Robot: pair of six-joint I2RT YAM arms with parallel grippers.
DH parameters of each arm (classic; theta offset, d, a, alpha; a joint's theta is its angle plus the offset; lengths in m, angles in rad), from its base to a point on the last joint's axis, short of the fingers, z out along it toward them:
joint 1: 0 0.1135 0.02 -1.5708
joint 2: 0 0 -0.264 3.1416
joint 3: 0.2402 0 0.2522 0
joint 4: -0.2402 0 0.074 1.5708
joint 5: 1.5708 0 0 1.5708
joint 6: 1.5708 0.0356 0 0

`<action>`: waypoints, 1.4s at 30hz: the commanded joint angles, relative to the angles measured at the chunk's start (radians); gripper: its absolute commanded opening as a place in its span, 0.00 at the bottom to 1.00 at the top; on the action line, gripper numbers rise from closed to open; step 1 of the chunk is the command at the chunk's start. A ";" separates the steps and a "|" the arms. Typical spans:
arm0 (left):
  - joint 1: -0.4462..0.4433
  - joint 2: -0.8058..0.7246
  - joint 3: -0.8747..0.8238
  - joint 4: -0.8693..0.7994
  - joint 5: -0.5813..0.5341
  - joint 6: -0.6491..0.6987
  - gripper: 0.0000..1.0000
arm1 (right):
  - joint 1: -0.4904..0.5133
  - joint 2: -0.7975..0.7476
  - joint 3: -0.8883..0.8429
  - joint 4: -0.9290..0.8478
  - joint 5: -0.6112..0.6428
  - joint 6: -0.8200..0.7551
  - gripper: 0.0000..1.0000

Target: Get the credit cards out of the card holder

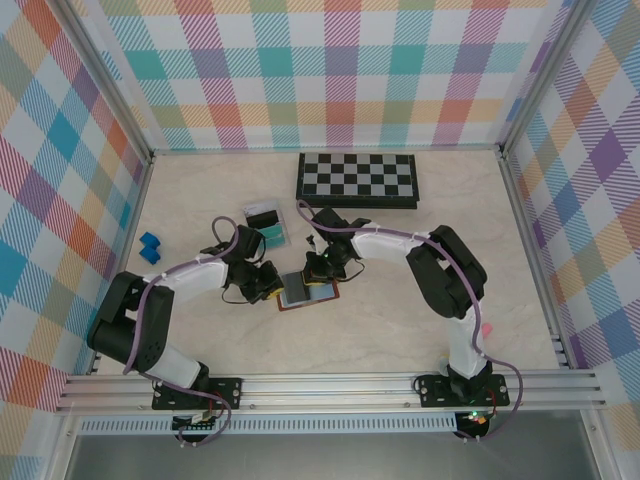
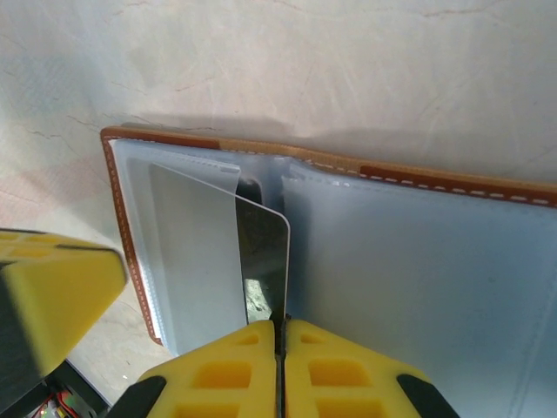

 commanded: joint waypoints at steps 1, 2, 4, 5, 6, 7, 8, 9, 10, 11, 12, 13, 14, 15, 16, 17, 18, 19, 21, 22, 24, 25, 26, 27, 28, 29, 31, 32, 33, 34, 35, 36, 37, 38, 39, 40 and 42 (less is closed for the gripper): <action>-0.028 -0.014 0.044 0.020 0.031 0.018 0.06 | 0.000 0.029 0.026 -0.053 0.006 -0.009 0.09; -0.030 -0.010 0.046 0.022 0.026 0.016 0.05 | 0.000 0.033 0.031 -0.056 0.007 -0.010 0.09; -0.032 -0.007 0.050 0.022 0.013 0.014 0.04 | 0.000 0.036 0.036 -0.062 0.008 -0.013 0.09; -0.035 -0.005 0.052 0.025 0.009 0.015 0.04 | 0.000 0.037 0.038 -0.065 0.007 -0.014 0.09; -0.034 -0.002 0.052 0.027 0.009 0.015 0.04 | 0.000 0.037 0.041 -0.065 0.008 -0.013 0.09; -0.034 0.005 0.052 0.027 0.009 0.015 0.04 | 0.000 0.037 0.042 -0.066 0.008 -0.013 0.09; -0.034 0.012 0.052 0.028 0.011 0.017 0.04 | 0.000 0.037 0.043 -0.066 0.008 -0.014 0.08; -0.036 0.020 0.052 0.031 0.012 0.017 0.04 | 0.000 0.036 0.042 -0.066 0.008 -0.015 0.08; -0.036 0.028 0.047 0.038 0.016 0.014 0.04 | 0.000 0.035 0.043 -0.066 0.007 -0.015 0.08; -0.036 0.039 0.045 0.047 0.021 0.014 0.03 | 0.000 0.034 0.044 -0.065 0.007 -0.014 0.08; -0.037 0.051 0.043 0.054 0.030 0.014 0.03 | 0.000 0.035 0.043 -0.065 0.005 -0.015 0.08; -0.038 0.064 0.045 0.056 0.037 0.014 0.04 | 0.000 0.036 0.045 -0.065 0.001 -0.017 0.08; -0.038 0.075 0.046 0.055 0.039 0.016 0.03 | -0.001 0.037 0.046 -0.066 -0.001 -0.017 0.08; -0.037 0.086 0.046 0.054 0.039 0.017 0.03 | -0.001 0.038 0.046 -0.064 -0.005 -0.019 0.08; -0.038 0.094 0.047 0.047 0.035 0.017 0.03 | -0.001 0.041 0.047 -0.063 -0.007 -0.022 0.08; -0.038 0.101 0.048 0.036 0.027 0.019 0.02 | -0.002 0.040 0.048 -0.067 -0.007 -0.026 0.08; -0.038 0.104 0.050 0.023 0.017 0.023 0.02 | -0.004 0.041 0.050 -0.070 -0.006 -0.028 0.08; -0.038 0.105 0.052 0.007 0.004 0.030 0.00 | -0.006 0.040 0.051 -0.073 -0.003 -0.033 0.08; -0.038 0.103 0.050 -0.013 -0.012 0.042 0.00 | -0.012 0.037 0.053 -0.086 0.009 -0.040 0.08; -0.039 0.100 0.047 -0.016 -0.012 0.043 0.00 | -0.015 0.036 0.055 -0.095 0.018 -0.045 0.08; -0.038 0.098 0.046 -0.027 -0.015 0.052 0.00 | -0.018 0.030 0.059 -0.109 0.032 -0.052 0.08; -0.038 0.100 0.049 -0.035 -0.021 0.055 0.00 | -0.019 0.027 0.059 -0.112 0.038 -0.052 0.08; -0.037 0.102 0.051 -0.038 -0.024 0.060 0.00 | -0.019 0.025 0.060 -0.115 0.040 -0.052 0.08; -0.038 0.104 0.050 -0.038 -0.024 0.060 0.00 | -0.019 0.024 0.057 -0.111 0.039 -0.050 0.09; -0.037 0.107 0.049 -0.032 -0.022 0.058 0.00 | -0.020 0.025 0.056 -0.109 0.034 -0.045 0.10; -0.037 0.111 0.047 -0.027 -0.017 0.057 0.00 | -0.020 0.029 0.053 -0.099 0.019 -0.037 0.12; -0.037 0.117 0.049 -0.023 -0.012 0.055 0.00 | -0.020 0.040 0.051 -0.076 -0.016 -0.022 0.17; -0.038 0.119 0.049 -0.022 -0.012 0.057 0.00 | -0.020 0.046 0.050 -0.068 -0.031 -0.014 0.20; -0.038 0.120 0.049 -0.022 -0.012 0.057 0.00 | -0.020 0.054 0.050 -0.060 -0.043 -0.007 0.25; -0.038 0.121 0.048 -0.022 -0.012 0.057 0.00 | -0.020 0.060 0.051 -0.056 -0.050 -0.003 0.27; -0.038 0.122 0.045 -0.022 -0.012 0.058 0.00 | -0.020 0.065 0.051 -0.052 -0.053 0.001 0.29; -0.038 0.122 0.044 -0.023 -0.012 0.057 0.00 | -0.019 0.068 0.050 -0.048 -0.056 0.003 0.30; -0.038 0.124 0.043 -0.022 -0.012 0.059 0.00 | -0.019 0.071 0.050 -0.042 -0.064 0.003 0.30; -0.038 0.125 0.043 -0.022 -0.010 0.060 0.00 | -0.020 0.074 0.051 -0.040 -0.072 0.002 0.30; -0.037 0.127 0.042 -0.023 -0.009 0.059 0.00 | -0.020 0.077 0.053 -0.040 -0.074 0.001 0.30; -0.038 0.127 0.041 -0.022 -0.010 0.058 0.00 | -0.019 0.081 0.056 -0.041 -0.075 0.000 0.30; -0.038 0.123 0.036 -0.014 -0.011 0.055 0.00 | -0.020 0.086 0.057 -0.039 -0.083 -0.003 0.30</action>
